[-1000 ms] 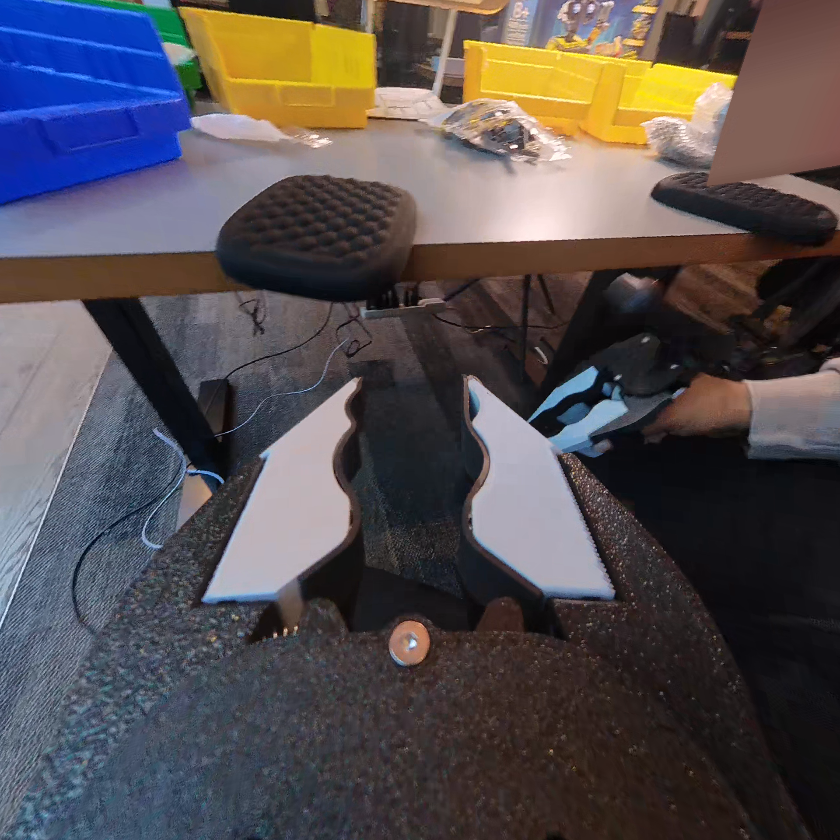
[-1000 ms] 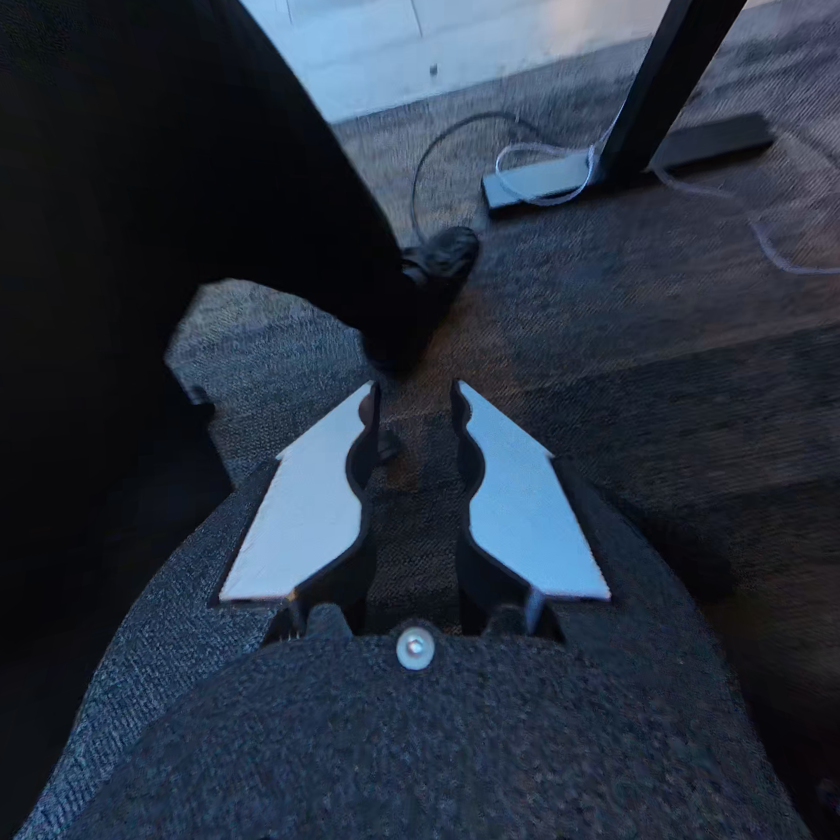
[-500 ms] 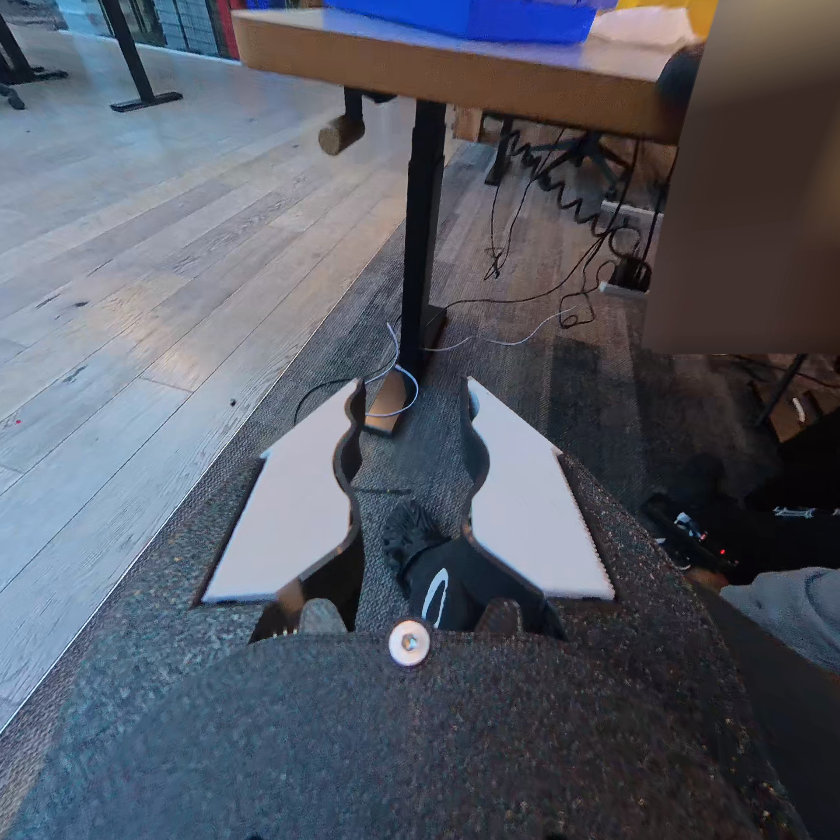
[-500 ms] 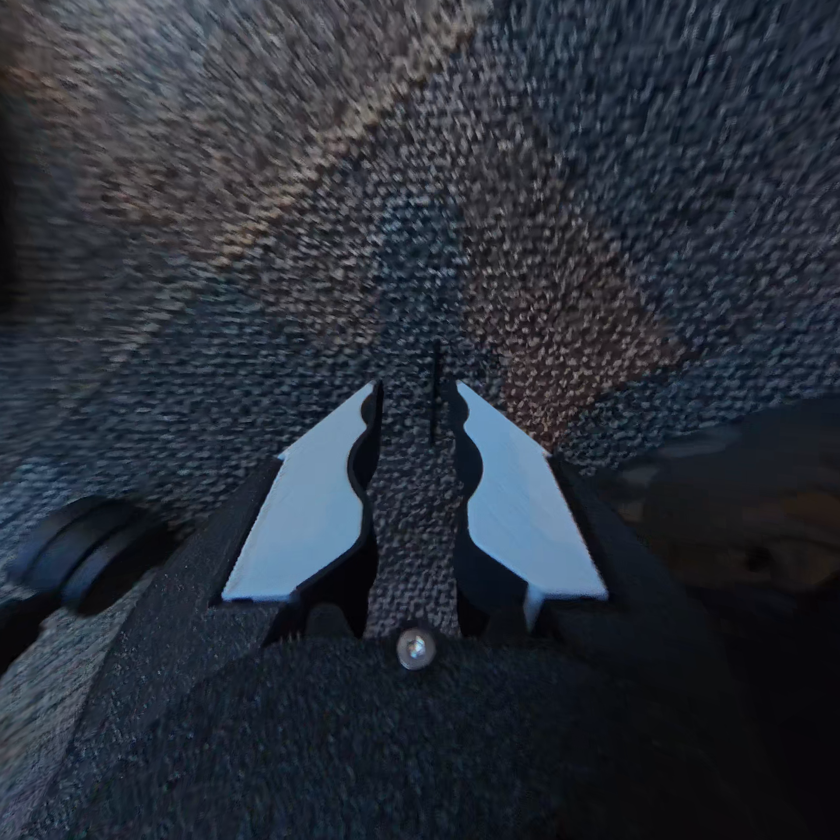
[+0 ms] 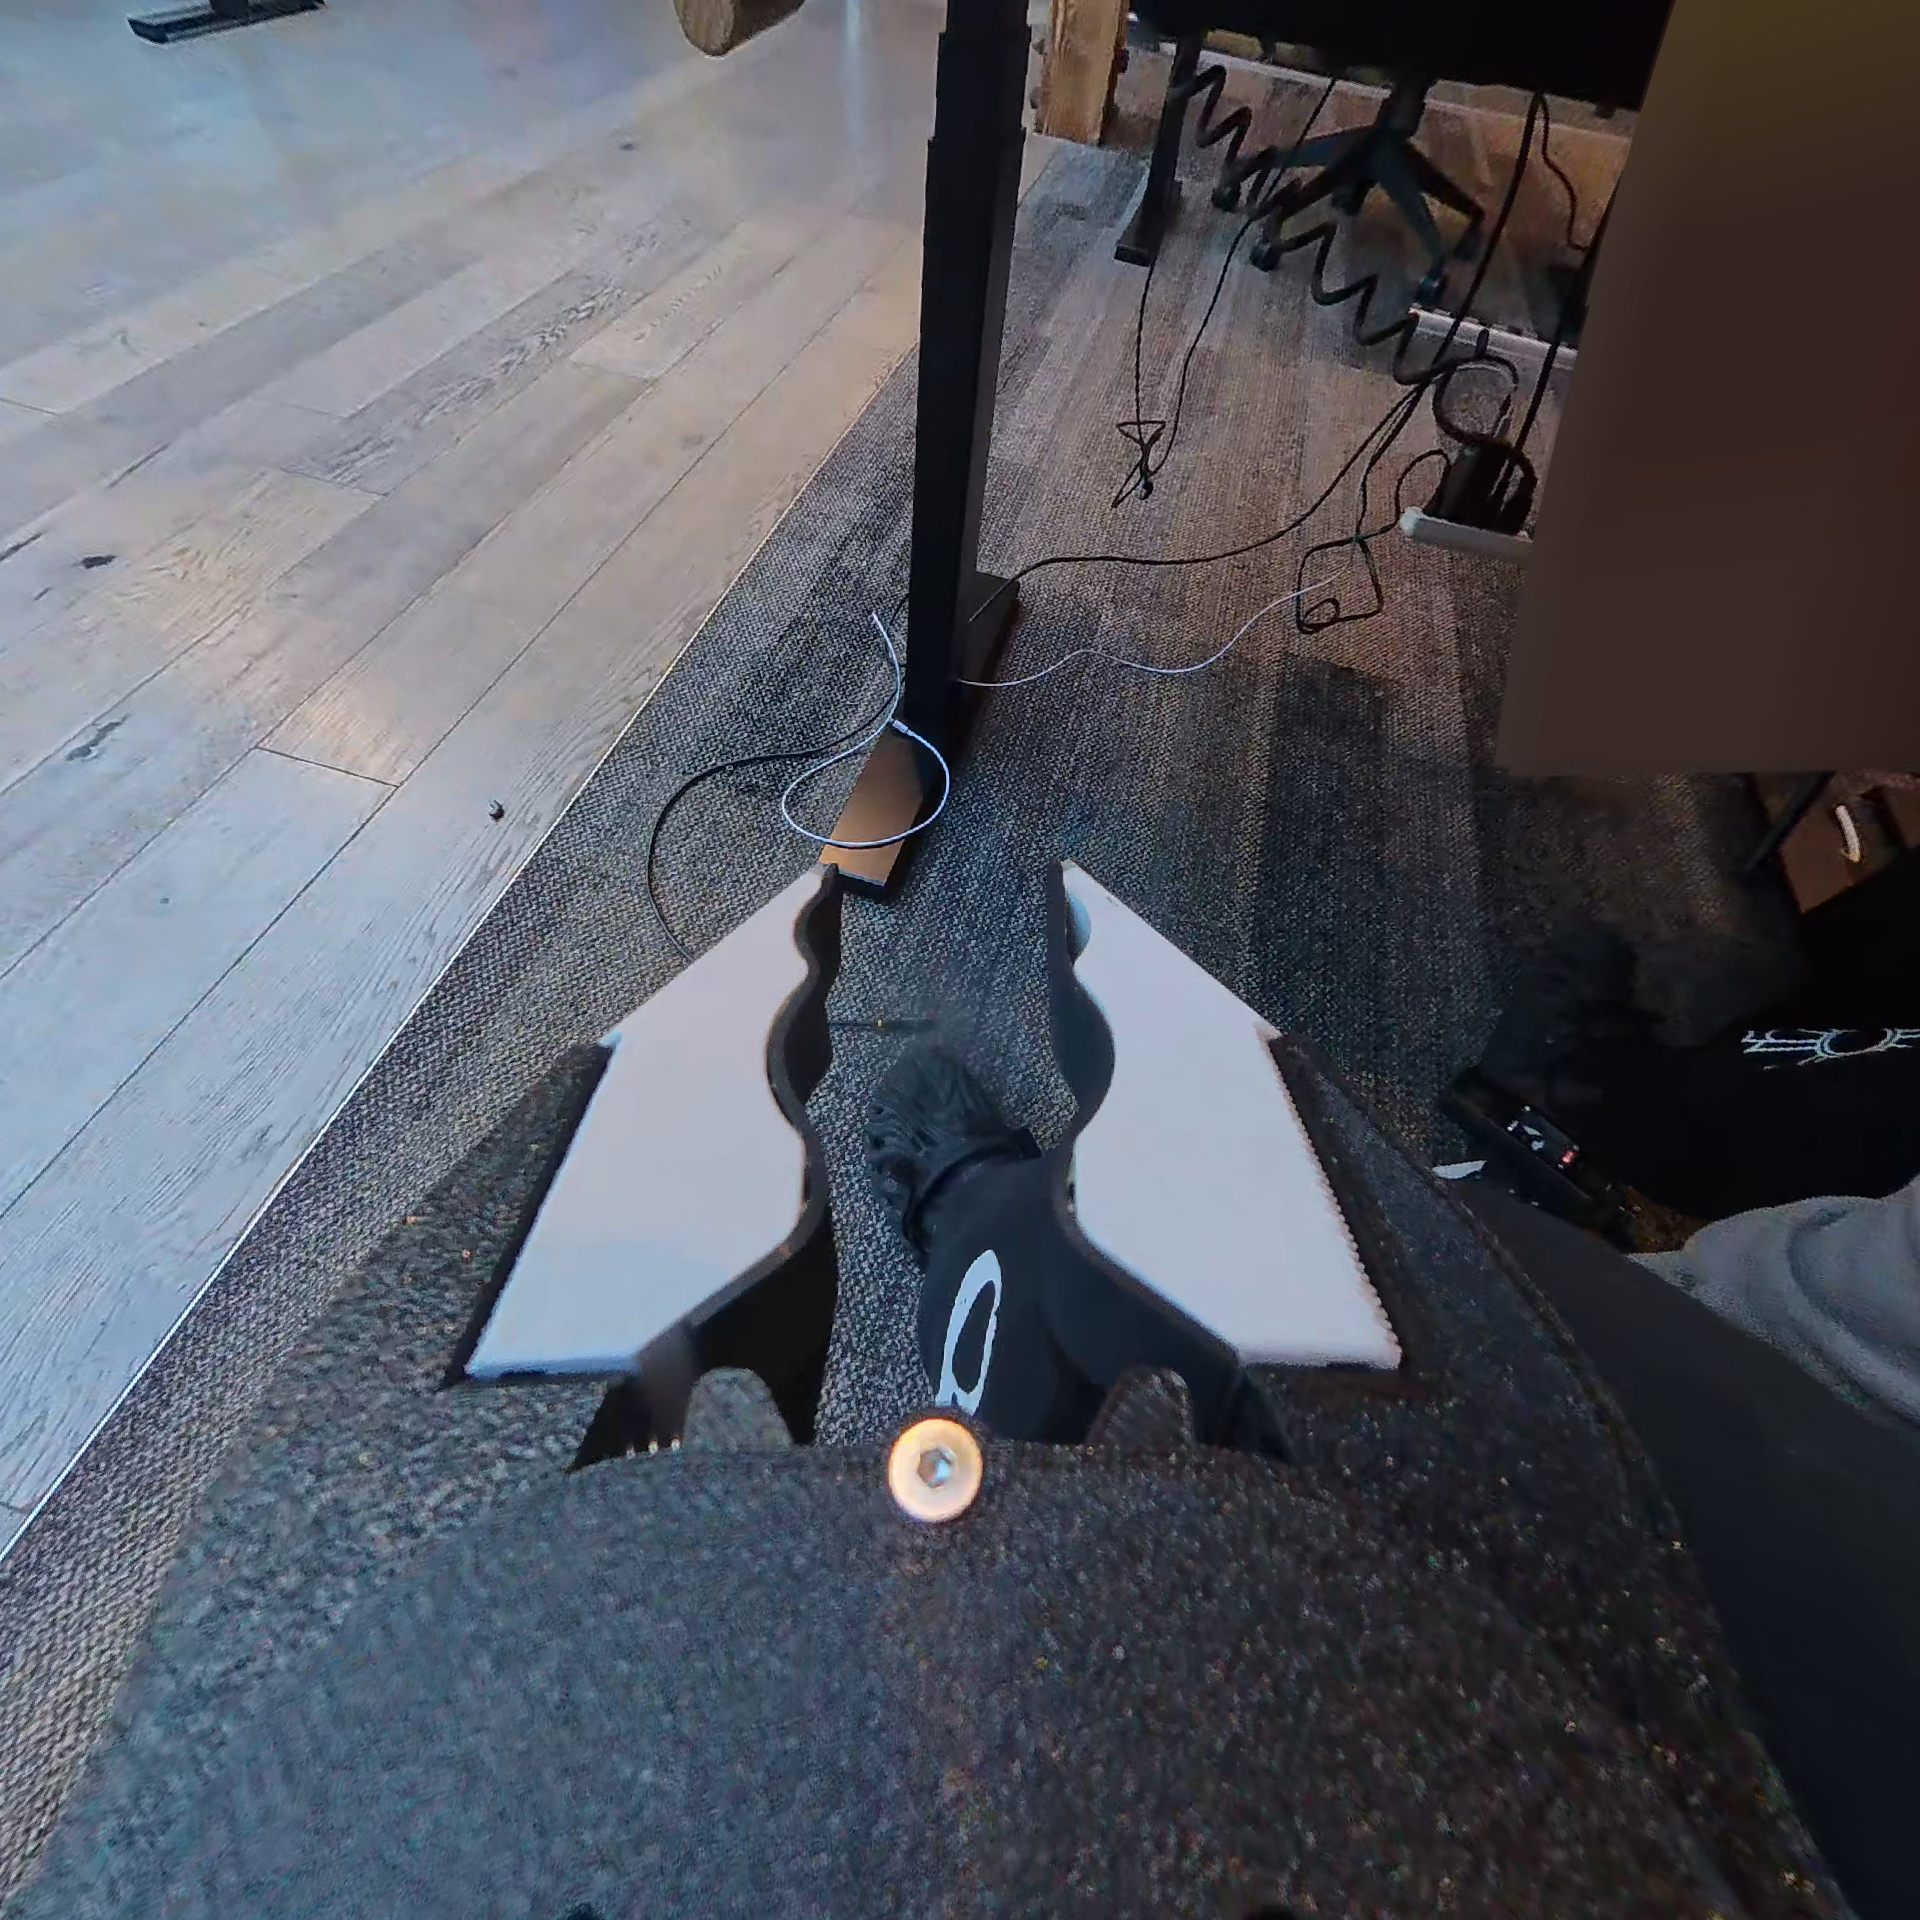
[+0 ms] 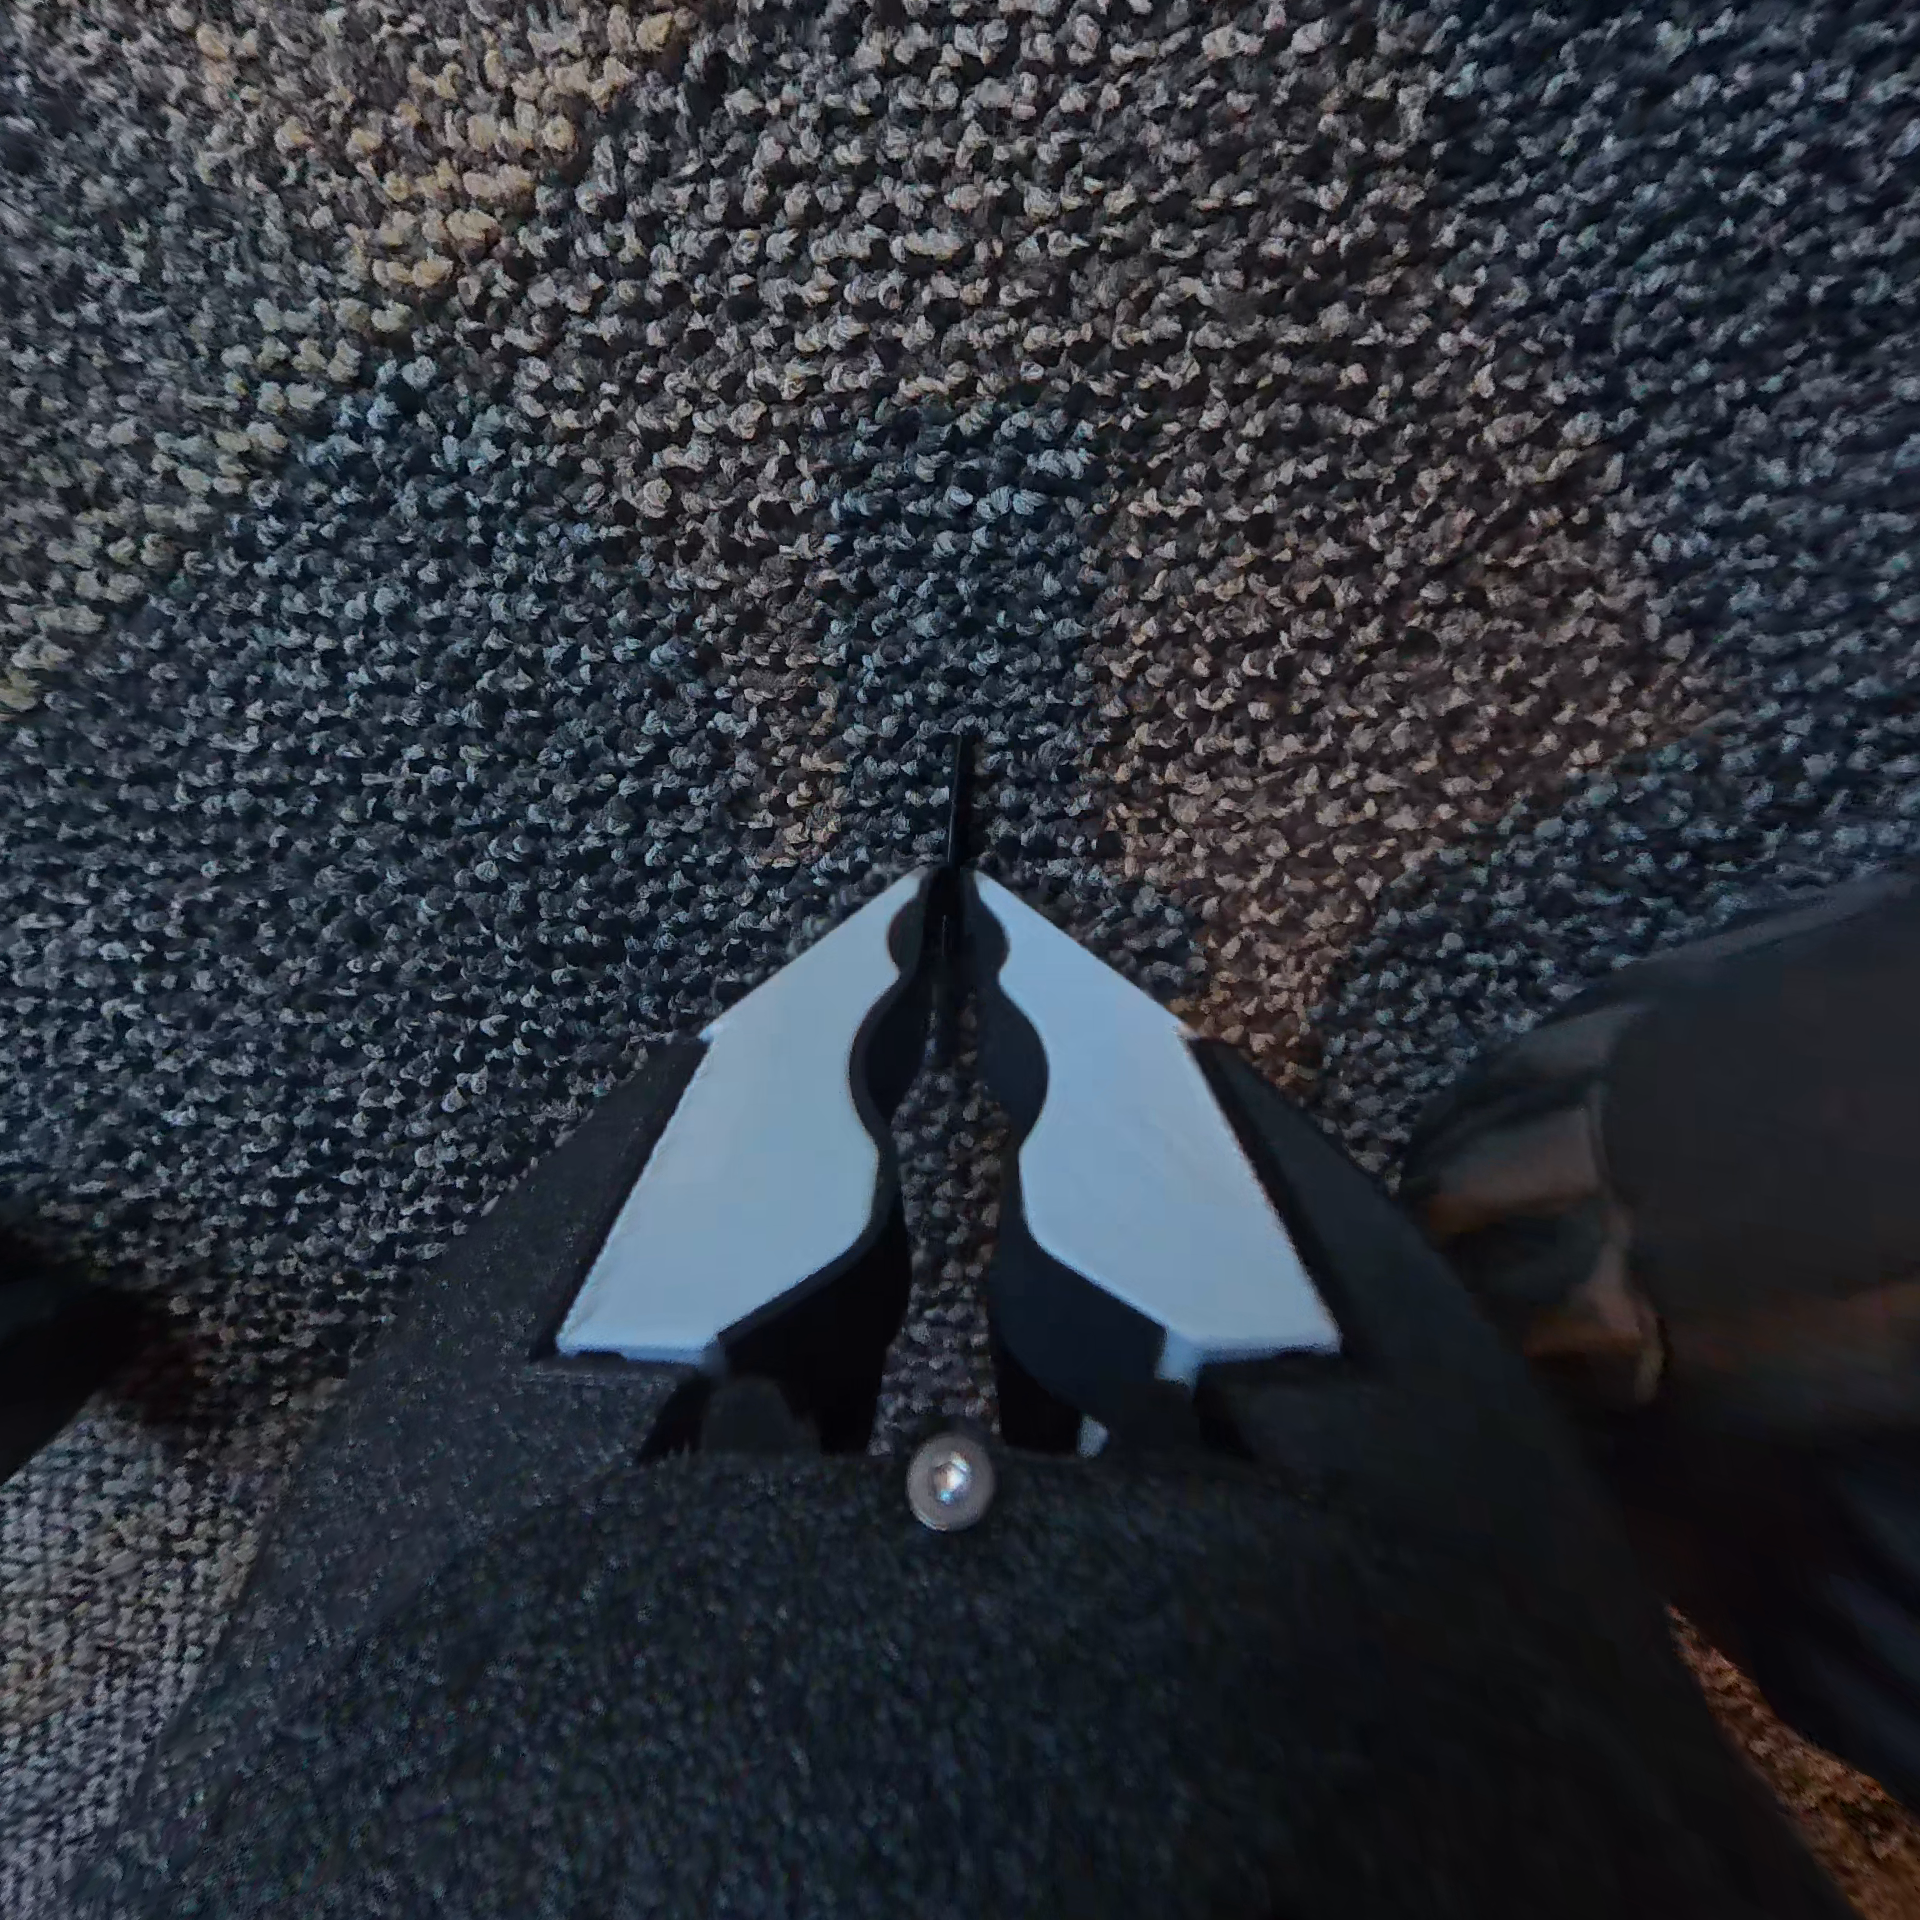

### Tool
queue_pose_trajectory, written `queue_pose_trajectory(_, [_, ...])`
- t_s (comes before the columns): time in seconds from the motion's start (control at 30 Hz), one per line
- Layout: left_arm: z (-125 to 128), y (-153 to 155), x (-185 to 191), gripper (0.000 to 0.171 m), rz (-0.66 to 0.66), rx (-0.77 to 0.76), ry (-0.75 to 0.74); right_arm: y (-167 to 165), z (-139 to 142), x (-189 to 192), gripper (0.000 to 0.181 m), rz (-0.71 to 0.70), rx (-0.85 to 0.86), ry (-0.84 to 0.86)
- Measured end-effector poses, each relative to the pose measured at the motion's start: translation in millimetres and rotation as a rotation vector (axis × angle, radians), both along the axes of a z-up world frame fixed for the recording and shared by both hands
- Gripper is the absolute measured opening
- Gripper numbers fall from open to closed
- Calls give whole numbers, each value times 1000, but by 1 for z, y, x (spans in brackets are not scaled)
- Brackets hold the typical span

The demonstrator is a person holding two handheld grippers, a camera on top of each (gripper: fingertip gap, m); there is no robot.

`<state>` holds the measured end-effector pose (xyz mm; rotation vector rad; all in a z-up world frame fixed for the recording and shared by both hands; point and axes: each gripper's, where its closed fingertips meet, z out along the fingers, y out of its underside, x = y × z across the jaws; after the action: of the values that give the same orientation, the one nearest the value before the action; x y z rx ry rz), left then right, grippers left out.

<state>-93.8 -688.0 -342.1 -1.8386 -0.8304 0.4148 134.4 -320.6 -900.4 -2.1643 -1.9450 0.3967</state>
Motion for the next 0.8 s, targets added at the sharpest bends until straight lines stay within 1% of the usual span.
queue_pose_trajectory(0.13, [3,-1,1,37,-1,13,2,0,0,0,0,38,-7,-34])
queue_pose_trajectory(0.2, [5,0,1,37,-8,15,6,-3,6,-4,0,37,-38,-24])
queue_pose_trajectory(0.3, [11,1,0,38,-10,31,11,-14,39,-27,0,26,-104,76])
queue_pose_trajectory(0.4, [20,1,-3,38,-3,66,7,-23,89,-66,1,9,-153,196])
queue_pose_trajectory(0.5, [32,2,-5,39,-10,97,14,-40,157,-119,1,59,-177,335])
queue_pose_trajectory(0.57, [44,0,-7,39,-12,109,35,-61,213,-151,1,142,-185,427])
queue_pose_trajectory(0.63, [56,-5,-9,39,-12,100,61,-93,275,-172,1,263,-190,508])
queue_pose_trajectory(0.7, [74,-13,-11,40,-10,94,97,-130,344,-179,2,397,-197,589])
queue_pose_trajectory(0.8, [106,-25,-12,40,-5,110,150,-186,463,-164,2,575,-222,730])
